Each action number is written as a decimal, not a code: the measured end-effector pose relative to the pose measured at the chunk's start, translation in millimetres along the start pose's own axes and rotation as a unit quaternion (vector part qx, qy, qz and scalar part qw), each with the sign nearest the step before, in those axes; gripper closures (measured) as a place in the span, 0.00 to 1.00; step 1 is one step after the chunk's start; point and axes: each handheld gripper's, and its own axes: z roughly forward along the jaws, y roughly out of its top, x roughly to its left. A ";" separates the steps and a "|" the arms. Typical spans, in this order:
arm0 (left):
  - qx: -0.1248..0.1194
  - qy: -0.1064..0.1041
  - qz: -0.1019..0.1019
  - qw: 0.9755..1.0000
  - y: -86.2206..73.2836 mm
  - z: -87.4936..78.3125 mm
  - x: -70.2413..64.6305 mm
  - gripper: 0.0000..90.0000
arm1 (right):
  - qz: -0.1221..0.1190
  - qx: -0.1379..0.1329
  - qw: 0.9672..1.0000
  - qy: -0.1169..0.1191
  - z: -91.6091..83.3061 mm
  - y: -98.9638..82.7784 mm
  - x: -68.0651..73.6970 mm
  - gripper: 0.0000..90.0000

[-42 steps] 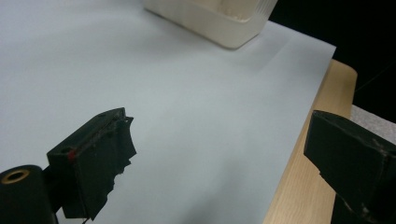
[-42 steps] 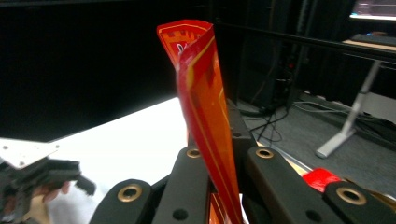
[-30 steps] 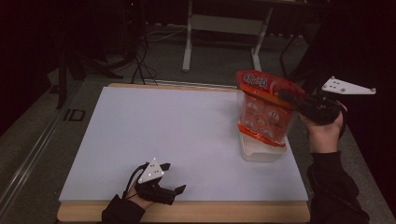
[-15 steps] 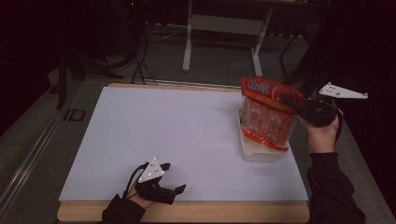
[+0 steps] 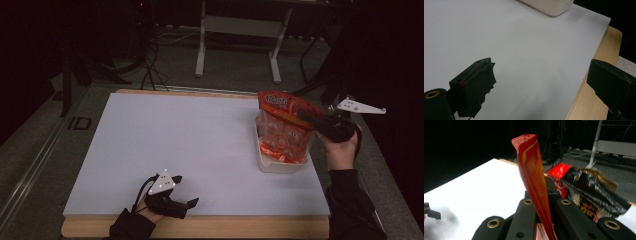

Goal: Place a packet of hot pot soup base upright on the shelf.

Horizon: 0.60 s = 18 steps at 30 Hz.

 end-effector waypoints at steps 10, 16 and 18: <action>-0.001 0.001 -0.007 1.000 -1.0 -0.1 1.9 0.08 | 0.020 0.004 1.000 0.002 -2.3 -24.9 -10.4 1.00; 0.000 0.003 -0.006 1.000 -1.2 -0.2 2.3 0.08 | 0.039 0.020 0.999 -0.004 -2.5 -47.4 -22.4 1.00; 0.000 0.001 -0.008 1.000 -1.3 0.0 2.7 0.08 | 0.047 0.018 0.999 -0.010 -5.9 -53.1 -27.8 1.00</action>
